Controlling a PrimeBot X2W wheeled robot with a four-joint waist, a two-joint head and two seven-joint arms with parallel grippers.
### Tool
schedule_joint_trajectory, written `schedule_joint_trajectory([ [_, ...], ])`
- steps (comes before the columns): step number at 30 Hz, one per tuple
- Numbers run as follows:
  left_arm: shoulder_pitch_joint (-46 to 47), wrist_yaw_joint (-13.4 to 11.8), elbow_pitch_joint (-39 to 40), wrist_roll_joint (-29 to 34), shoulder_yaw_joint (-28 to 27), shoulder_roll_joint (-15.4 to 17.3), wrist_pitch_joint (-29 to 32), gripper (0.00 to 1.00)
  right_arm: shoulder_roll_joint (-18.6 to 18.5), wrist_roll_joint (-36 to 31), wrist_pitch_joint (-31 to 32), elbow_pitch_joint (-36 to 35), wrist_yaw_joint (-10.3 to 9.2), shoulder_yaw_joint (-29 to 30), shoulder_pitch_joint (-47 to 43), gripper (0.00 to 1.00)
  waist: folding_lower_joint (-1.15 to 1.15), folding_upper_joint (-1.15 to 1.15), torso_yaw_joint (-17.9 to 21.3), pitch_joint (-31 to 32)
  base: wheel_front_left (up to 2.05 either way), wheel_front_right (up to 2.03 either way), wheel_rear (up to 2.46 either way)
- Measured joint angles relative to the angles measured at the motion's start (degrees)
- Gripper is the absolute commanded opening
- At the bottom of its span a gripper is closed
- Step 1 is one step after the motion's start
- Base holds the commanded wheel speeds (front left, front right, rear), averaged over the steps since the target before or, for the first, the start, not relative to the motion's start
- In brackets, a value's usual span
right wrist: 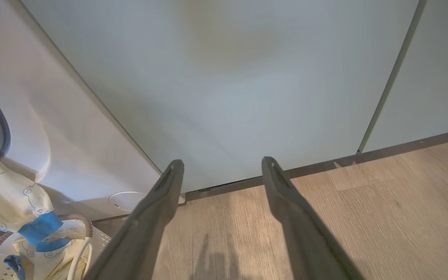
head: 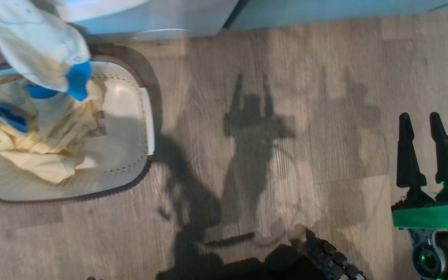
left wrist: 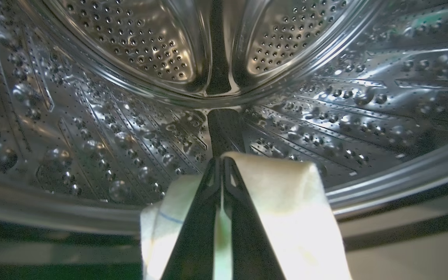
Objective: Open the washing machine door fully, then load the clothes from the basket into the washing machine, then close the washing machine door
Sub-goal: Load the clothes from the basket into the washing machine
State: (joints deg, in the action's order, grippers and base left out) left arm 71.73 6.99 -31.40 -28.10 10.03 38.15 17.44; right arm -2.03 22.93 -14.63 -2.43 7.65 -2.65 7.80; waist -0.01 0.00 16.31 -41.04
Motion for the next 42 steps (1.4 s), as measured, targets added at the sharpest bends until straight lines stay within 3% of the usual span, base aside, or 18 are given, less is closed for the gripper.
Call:
schedule_joint_trajectory([
  [9,9.9,0.1,-3.3,3.8,1.2,2.5,-4.5,0.0,0.0,2.4,0.0,-0.3,0.0,-2.7,2.0,1.0,0.0,0.0,4.3,-3.9,0.0,0.0,0.0],
  [22,22.2,-2.4,-6.4,12.5,3.6,4.3,-22.5,0.0,0.0,4.4,0.0,-0.6,0.0,-4.3,2.1,1.0,0.0,0.0,8.2,-7.7,0.0,0.0,0.0],
  [25,23.2,-2.3,-8.3,12.5,4.1,4.3,-21.9,0.0,0.0,4.4,0.0,-0.7,0.0,-4.4,2.1,1.0,0.0,0.0,8.0,-8.0,0.0,0.0,0.0],
  [32,23.4,-1.6,-15.7,9.9,5.0,3.6,-12.0,0.0,0.0,4.8,0.0,-0.7,0.0,-4.8,3.5,1.0,0.01,0.0,7.3,-8.7,0.0,0.0,0.0],
  [37,23.3,-1.1,-16.3,8.2,5.1,2.5,-8.5,0.0,0.0,4.8,0.0,-0.6,0.0,-4.8,3.5,1.0,0.01,0.0,6.7,-8.6,0.0,0.0,0.0],
  [38,23.2,-1.1,-16.2,8.0,5.1,2.2,-8.6,0.34,0.0,4.8,0.0,-0.5,0.0,-4.7,3.5,1.0,0.01,0.0,6.5,-8.5,0.0,0.0,0.0],
  [39,22.9,-1.1,-16.2,7.7,5.1,1.9,-8.5,0.92,0.0,4.8,0.0,-0.5,0.0,-4.6,3.6,1.0,0.01,0.0,6.2,-8.3,0.0,0.0,0.0],
  [40,22.4,-1.1,-16.1,7.5,5.1,1.7,-8.4,1.0,0.0,4.8,0.0,-0.5,0.0,-4.5,3.7,1.0,0.0,0.0,6.0,-8.1,0.0,0.0,0.0],
  [42,20.9,-1.2,-15.5,7.2,5.1,1.3,-9.5,1.0,0.0,4.7,0.0,-0.5,0.0,-4.0,3.9,1.0,0.01,0.0,5.5,-7.8,0.0,0.0,0.0],
])
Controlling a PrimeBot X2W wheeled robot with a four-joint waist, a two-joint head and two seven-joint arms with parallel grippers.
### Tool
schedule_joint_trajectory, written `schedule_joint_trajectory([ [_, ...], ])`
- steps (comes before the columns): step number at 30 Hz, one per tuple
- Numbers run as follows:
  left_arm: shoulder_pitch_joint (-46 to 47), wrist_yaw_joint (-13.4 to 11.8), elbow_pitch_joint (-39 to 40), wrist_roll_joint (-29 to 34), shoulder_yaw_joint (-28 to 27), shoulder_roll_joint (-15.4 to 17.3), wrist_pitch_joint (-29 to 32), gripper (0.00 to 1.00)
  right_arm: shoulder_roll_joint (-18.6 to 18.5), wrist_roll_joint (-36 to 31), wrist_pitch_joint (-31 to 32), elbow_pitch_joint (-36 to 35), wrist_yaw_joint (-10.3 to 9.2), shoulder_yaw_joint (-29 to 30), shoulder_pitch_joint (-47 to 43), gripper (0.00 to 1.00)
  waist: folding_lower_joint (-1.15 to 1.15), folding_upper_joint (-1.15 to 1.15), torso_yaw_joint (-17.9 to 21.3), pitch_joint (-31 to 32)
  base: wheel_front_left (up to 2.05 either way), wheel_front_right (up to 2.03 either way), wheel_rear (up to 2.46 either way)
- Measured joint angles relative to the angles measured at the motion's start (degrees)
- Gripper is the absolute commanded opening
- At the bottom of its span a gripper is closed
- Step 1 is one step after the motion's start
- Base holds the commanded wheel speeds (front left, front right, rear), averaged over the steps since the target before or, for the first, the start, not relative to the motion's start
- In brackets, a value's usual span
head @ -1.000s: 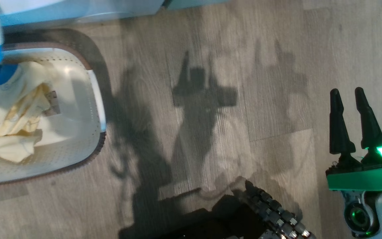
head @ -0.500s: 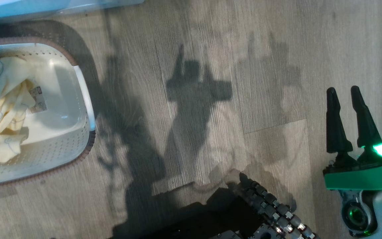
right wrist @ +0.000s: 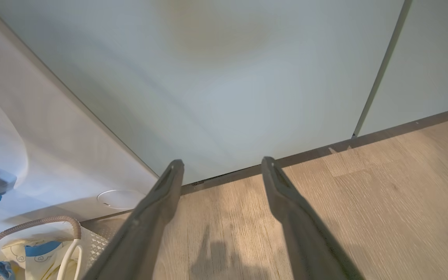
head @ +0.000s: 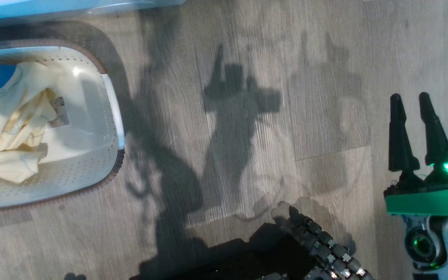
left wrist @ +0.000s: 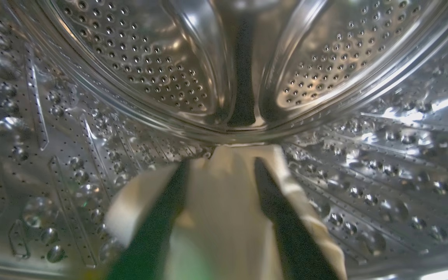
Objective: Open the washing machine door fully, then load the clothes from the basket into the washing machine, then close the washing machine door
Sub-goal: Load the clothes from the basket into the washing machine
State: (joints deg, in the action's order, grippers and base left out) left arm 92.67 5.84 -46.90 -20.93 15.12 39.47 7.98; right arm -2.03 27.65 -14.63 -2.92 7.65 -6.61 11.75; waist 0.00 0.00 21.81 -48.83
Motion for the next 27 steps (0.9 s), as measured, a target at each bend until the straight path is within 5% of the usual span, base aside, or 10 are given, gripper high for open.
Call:
schedule_joint_trajectory([
  [18,-25.9,-5.1,15.5,-6.4,-2.4,-6.0,-15.2,1.0,0.0,-5.6,0.0,0.1,0.0,6.6,0.1,1.0,0.0,0.0,-6.5,6.7,0.0,0.0,0.0],
  [27,-47.5,-11.4,33.6,-6.7,-1.8,-9.5,-19.7,1.0,0.0,-10.1,0.0,0.2,0.0,10.6,-2.6,1.0,0.0,0.0,-10.8,12.5,0.0,0.0,0.0],
])
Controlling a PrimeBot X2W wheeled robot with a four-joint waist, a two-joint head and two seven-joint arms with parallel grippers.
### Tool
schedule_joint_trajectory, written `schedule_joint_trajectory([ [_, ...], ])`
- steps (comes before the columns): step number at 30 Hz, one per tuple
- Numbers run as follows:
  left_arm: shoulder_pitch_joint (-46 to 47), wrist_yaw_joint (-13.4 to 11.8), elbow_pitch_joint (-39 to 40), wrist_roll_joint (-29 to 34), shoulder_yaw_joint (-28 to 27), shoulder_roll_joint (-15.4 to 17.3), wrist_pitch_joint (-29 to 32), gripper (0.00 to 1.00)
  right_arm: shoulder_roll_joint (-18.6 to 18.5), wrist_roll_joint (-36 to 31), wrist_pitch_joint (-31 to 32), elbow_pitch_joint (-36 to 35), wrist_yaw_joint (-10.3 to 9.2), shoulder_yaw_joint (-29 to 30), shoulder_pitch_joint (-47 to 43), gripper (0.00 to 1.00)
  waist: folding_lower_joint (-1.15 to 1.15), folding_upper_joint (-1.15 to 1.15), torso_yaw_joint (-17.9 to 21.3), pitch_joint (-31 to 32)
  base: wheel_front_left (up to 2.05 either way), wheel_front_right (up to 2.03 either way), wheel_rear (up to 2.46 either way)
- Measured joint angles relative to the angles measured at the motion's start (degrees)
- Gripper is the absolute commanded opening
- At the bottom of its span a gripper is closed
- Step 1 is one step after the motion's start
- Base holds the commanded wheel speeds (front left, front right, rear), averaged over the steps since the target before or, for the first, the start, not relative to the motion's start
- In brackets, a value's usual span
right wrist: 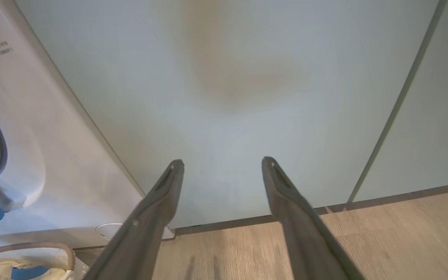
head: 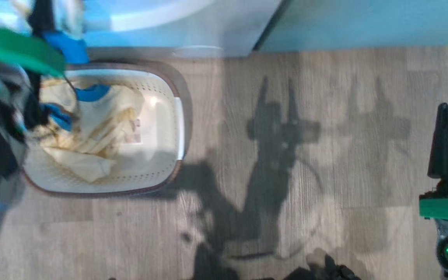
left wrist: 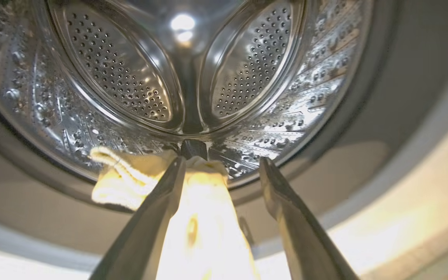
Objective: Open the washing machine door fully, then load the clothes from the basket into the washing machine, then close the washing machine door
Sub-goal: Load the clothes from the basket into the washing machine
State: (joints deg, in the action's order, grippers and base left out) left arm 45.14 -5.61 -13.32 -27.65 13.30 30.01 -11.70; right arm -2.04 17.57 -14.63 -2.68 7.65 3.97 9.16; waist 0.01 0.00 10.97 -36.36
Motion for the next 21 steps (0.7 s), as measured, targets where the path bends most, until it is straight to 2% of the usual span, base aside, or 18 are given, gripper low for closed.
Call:
schedule_joint_trajectory([
  [5,-10.7,-3.8,8.5,0.4,0.4,-0.9,-0.5,1.0,0.0,-2.2,0.0,0.3,0.0,1.4,-0.9,1.0,0.0,0.0,-2.3,3.5,0.0,0.0,0.0],
  [11,-21.0,-8.1,14.9,1.8,1.1,-2.2,-1.5,1.0,0.0,-4.6,0.0,0.7,0.0,1.7,-3.1,1.0,0.0,0.0,-4.8,8.0,0.0,0.0,0.0],
  [15,-26.6,-9.7,16.7,1.9,1.5,-3.4,-2.0,1.0,0.0,-6.0,0.0,1.7,0.0,1.7,-4.5,1.0,0.0,0.0,-6.2,11.2,0.0,0.0,0.0],
  [21,-32.7,-10.3,17.2,1.8,2.2,-5.3,-2.5,1.0,0.0,-7.2,0.0,2.4,0.0,1.7,-6.3,1.0,0.0,0.0,-7.8,15.2,0.0,0.0,0.0],
])
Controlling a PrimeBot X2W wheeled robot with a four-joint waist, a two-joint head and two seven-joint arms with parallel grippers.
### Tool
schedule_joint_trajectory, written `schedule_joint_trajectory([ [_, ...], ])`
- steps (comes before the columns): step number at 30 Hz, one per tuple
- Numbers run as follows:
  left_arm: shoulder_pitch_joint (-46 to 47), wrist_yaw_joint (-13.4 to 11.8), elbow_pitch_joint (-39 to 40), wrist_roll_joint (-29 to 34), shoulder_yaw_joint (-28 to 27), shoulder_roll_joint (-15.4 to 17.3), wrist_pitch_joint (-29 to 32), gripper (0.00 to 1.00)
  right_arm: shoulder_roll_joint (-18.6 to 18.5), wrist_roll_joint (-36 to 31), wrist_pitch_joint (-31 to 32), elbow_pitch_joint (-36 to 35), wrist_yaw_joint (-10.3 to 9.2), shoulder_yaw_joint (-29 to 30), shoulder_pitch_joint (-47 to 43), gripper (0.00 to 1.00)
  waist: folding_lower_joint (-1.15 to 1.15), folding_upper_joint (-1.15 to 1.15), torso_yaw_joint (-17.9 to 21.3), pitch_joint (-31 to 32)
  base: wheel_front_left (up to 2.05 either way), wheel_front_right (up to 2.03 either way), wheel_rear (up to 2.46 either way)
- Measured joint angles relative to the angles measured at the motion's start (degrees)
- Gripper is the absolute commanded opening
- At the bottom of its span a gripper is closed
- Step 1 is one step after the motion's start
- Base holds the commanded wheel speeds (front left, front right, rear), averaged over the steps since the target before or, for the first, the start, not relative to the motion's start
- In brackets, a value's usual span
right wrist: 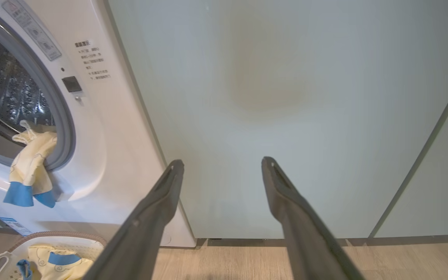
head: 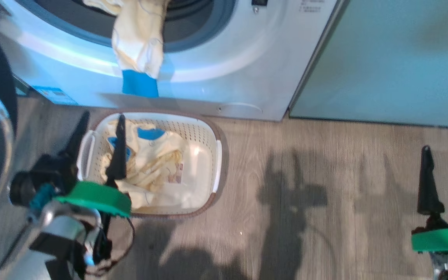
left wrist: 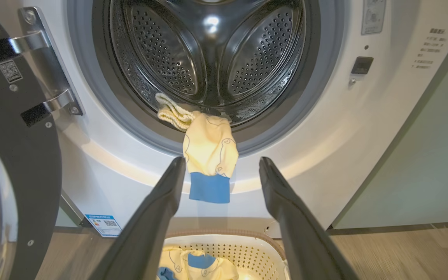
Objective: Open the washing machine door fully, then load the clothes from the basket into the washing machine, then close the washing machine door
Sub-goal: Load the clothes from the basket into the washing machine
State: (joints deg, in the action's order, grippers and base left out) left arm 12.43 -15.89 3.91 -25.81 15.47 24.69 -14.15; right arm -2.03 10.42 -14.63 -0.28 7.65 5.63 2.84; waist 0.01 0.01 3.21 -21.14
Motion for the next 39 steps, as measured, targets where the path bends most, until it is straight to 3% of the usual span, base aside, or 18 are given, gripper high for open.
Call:
schedule_joint_trajectory([
  [19,-10.3,0.2,-2.5,1.4,1.0,-5.0,-0.3,1.0,0.0,-0.9,0.0,3.0,0.0,-2.2,-7.2,1.0,0.0,0.0,-2.6,14.0,0.0,0.0,0.0],
  [39,-12.4,0.7,-3.0,1.6,-0.3,-6.0,-0.3,1.0,0.0,-0.8,0.0,3.4,0.0,-2.8,-8.6,1.0,-0.01,0.0,-1.8,16.6,0.0,0.0,0.0],
])
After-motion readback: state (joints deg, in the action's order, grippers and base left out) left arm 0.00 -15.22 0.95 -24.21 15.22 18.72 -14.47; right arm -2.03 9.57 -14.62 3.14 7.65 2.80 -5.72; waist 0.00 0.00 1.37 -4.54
